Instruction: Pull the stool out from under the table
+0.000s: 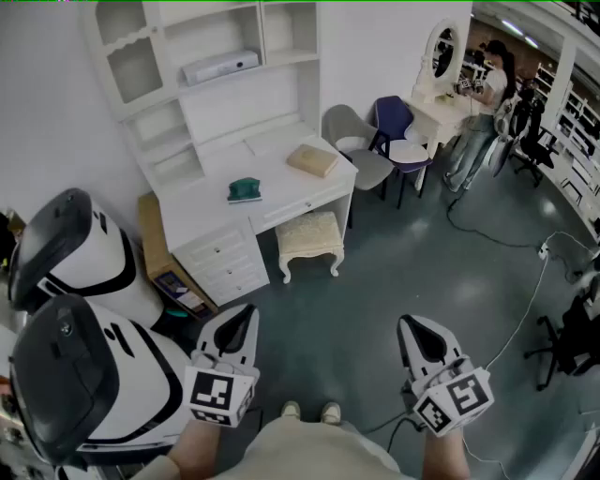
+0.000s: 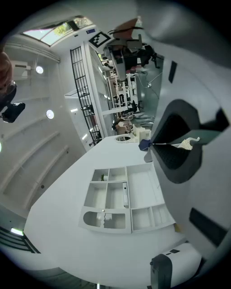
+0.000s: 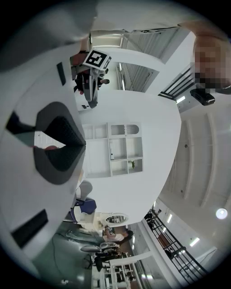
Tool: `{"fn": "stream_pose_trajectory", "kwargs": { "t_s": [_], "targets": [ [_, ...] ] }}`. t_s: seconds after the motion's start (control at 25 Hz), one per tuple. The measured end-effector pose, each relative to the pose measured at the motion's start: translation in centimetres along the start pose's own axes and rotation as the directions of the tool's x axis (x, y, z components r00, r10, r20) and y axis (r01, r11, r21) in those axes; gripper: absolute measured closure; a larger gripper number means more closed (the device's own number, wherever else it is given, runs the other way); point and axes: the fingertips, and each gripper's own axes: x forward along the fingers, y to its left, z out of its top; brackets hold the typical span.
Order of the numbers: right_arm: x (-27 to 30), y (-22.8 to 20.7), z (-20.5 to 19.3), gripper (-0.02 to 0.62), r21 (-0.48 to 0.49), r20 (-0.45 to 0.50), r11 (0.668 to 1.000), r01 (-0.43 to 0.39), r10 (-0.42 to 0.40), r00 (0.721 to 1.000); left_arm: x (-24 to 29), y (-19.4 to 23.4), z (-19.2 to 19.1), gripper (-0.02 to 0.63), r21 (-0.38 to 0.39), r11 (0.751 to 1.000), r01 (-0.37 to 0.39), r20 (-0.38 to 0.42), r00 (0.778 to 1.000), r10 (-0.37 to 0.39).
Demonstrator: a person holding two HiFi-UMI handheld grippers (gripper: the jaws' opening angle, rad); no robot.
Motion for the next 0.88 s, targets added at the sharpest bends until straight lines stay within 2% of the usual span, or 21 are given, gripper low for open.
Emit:
{"fn": "stream_pose_trajectory", "kwargs": {
  "t_s": [0.32, 0.64, 0.88],
  "targets": [
    [-0.8, -1.7, 0.7, 0.574, 0.07, 0.055, 0.998, 0.001, -0.005, 0.998, 0.8, -1.2, 0.0, 0.58, 0.019, 1.0, -0.01, -0.011, 1.0, 0.01],
    [-1.3, -3.2, -0.2, 0.572, 0.075, 0.063, 0.997, -0.028, 0.023, 0.998, 1.4, -2.8, 0.4, 0.58, 0.017, 1.0, -0.02, 0.014, 1.0, 0.02],
    [-1.9, -5.1, -0.8, 0.57, 0.081, 0.06, 0.996, -0.047, 0.043, 0.997, 2.0, -3.9, 0.4, 0.578, 0.008, 0.998, -0.066, 0.024, 0.998, 0.065]
  ]
}}
